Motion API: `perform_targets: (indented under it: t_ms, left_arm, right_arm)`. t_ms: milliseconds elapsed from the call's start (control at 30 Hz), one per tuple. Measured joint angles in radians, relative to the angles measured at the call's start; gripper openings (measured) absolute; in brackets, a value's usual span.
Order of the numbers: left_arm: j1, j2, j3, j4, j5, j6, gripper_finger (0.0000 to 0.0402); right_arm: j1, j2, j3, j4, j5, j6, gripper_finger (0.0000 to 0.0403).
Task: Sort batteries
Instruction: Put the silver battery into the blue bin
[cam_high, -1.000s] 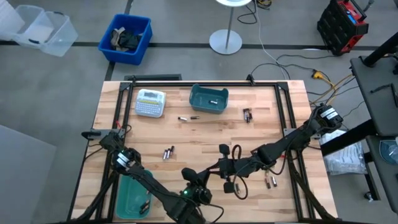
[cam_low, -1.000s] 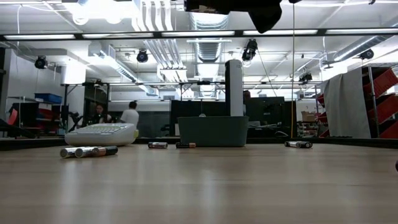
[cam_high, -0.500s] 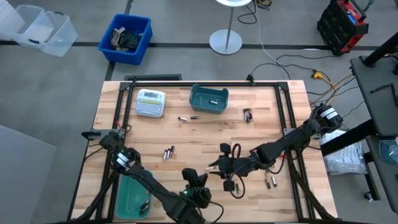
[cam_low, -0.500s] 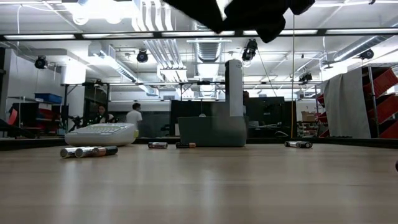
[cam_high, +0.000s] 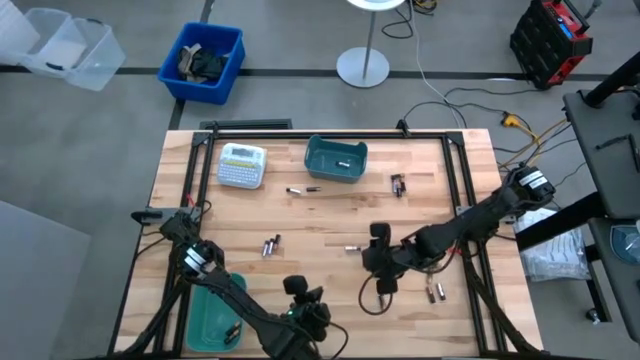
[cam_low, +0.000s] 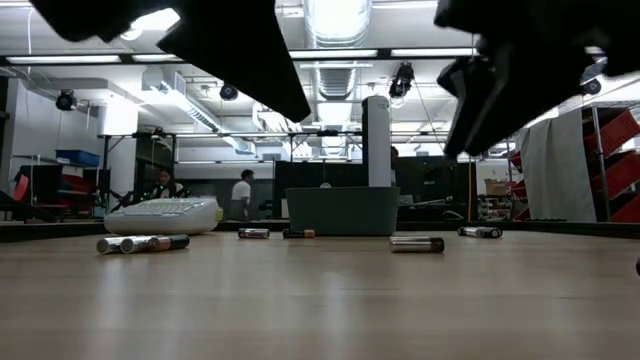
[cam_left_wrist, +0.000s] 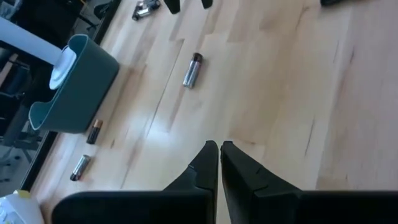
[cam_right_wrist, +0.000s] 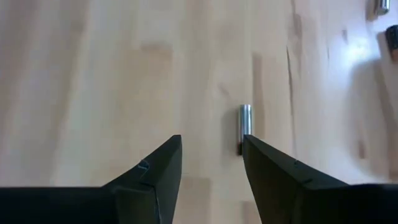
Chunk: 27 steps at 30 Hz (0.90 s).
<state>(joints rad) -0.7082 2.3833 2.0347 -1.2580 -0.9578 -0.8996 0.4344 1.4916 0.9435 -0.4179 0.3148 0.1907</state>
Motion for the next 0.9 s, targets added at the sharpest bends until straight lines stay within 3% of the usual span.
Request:
perform_targets:
  t_ms: [167,333,533,900]
  left_arm:
    - [-0.002,0.000,0.015,-0.027,-0.046,0.000,0.0001]
    - [-0.017,0.000,0.075,-0.089,-0.053,-0.001,0.0002]
    - [-0.051,0.000,0.144,-0.184,-0.056,-0.041,0.0002]
    - [-0.104,0.000,0.179,-0.261,-0.072,-0.110,0.0002]
  right_arm:
    - [-0.138,0.046,-0.032,0.081,-0.009,-0.104,0.0171]
    - [-0.271,0.118,-0.033,0.154,-0.135,-0.171,0.0189]
    - [-0.379,0.215,-0.033,0.172,-0.152,-0.187,0.0196]
    - [-0.419,0.232,-0.028,0.173,-0.234,-0.184,0.0180]
